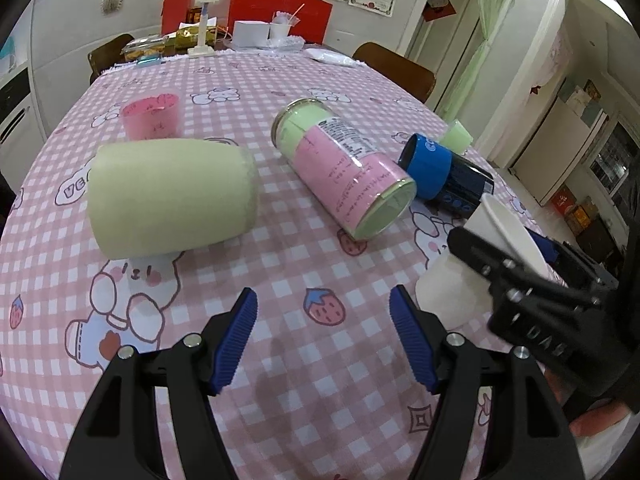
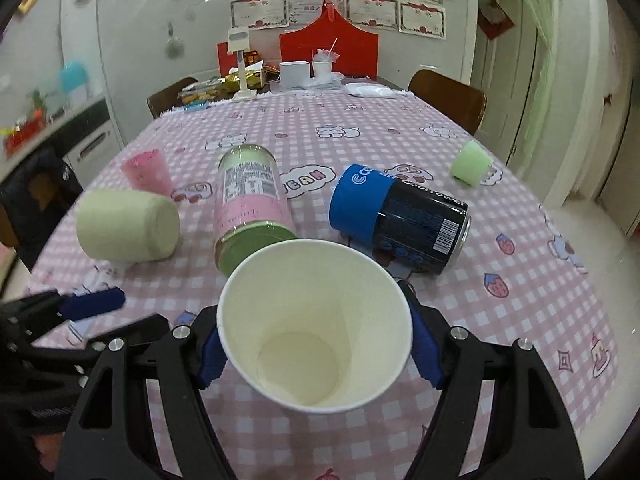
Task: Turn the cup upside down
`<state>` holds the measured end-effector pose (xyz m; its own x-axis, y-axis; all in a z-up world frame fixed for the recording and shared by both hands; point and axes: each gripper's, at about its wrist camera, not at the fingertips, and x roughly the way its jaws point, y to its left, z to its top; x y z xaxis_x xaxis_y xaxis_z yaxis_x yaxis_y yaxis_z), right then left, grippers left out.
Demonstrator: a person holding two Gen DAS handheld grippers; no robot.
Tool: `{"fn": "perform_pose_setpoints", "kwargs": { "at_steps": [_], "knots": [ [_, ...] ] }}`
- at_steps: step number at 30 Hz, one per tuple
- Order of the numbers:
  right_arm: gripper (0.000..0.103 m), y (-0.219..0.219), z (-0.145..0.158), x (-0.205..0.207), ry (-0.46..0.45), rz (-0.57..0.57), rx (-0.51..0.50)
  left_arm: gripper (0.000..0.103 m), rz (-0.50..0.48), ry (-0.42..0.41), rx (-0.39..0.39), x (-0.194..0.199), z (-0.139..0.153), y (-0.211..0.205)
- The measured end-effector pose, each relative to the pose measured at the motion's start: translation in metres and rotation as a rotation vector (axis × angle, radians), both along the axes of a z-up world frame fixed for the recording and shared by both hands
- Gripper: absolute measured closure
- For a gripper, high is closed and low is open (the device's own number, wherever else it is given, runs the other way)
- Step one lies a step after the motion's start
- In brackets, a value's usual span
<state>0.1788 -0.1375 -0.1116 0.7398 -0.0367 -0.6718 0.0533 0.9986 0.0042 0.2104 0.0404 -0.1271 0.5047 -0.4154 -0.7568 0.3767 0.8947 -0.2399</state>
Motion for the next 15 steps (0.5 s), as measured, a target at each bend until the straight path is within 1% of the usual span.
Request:
{"fn": "perform_pose_setpoints", "kwargs": {
  "at_steps": [4,6,9,15],
  "knots": [
    [0.032,0.012,-0.004,0.006,0.009,0.044,-0.038,0.035,0.019,0.010,0.002,0.003,-0.003,0.004],
    [0.031,0.012,-0.005,0.005,0.020,0.054,-0.041,0.035,0.028,0.015,0.004,0.005,-0.004,0.006],
    [0.027,0.013,-0.005,0.004,0.023,0.054,-0.032,0.035,0.035,0.014,0.001,0.004,-0.004,0.008],
    [0.024,0.010,-0.002,-0.006,0.030,0.056,0.017,0.035,0.036,0.000,0.013,0.001,0.000,0.009]
  ]
}}
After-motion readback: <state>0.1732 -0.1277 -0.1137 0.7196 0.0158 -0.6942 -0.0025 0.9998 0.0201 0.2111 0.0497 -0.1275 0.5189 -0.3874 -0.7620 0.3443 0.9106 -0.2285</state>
